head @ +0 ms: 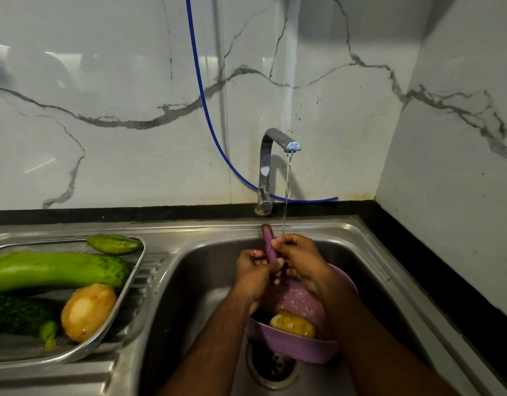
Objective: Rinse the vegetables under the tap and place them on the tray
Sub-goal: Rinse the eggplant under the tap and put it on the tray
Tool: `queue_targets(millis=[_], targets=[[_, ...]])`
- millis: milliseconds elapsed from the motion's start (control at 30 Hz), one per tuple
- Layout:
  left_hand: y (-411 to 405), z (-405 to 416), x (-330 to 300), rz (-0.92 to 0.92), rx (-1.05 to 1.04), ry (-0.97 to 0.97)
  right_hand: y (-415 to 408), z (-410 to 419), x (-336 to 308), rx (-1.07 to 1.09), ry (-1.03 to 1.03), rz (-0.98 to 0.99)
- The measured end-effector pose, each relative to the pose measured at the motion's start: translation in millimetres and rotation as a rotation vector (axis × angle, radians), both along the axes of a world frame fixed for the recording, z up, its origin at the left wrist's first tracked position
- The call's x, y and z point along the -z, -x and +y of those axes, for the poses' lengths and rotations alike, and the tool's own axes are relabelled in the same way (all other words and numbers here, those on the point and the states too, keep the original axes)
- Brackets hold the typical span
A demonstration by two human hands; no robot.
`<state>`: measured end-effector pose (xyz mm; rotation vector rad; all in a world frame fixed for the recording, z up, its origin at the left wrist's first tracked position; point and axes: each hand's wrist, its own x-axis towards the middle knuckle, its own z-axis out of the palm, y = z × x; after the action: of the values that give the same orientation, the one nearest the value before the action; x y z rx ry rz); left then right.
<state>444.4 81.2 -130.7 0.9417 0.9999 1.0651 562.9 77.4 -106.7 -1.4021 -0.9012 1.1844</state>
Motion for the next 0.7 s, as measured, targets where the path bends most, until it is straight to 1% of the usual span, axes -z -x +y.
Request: queue_targets(millis=[67, 133, 233, 367, 467, 567, 700], targets=[[1.6, 1.5, 1.3, 0.023, -0.001, -0.018, -2.1, -3.2, -1.6, -0.068, 0.014, 0.145], [2.3, 0.9, 2.0, 0.027, 0.043, -0.049, -7.1, -4.3, -0.2, -0.107, 0.023, 0.225], [-0.1, -0.7, 2.7, -0.022, 0.070, -0.060, -10.6, -1.7, 3.1, -0.069, 0.008, 0.268], [-0.6, 1.2, 0.0, -0.053, -0.035, -0.038, -10.8, 2.2, 1.2, 0.070, -0.034, 0.317], [1.7, 0.2, -4.0, -0.090, -0.053, -0.005, -13.9, 2.1, -1.7, 0.132, -0.007, 0.379], [-0.4, -1.3, -5.1, -0.100, -0.060, -0.018, -15.0, 1.2, 0.2, 0.148, 0.029, 0.422], [-1.0, -1.9, -7.7, -0.114, -0.073, -0.033, -15.0, 2.1, 1.4, 0.140, 0.029, 0.451]])
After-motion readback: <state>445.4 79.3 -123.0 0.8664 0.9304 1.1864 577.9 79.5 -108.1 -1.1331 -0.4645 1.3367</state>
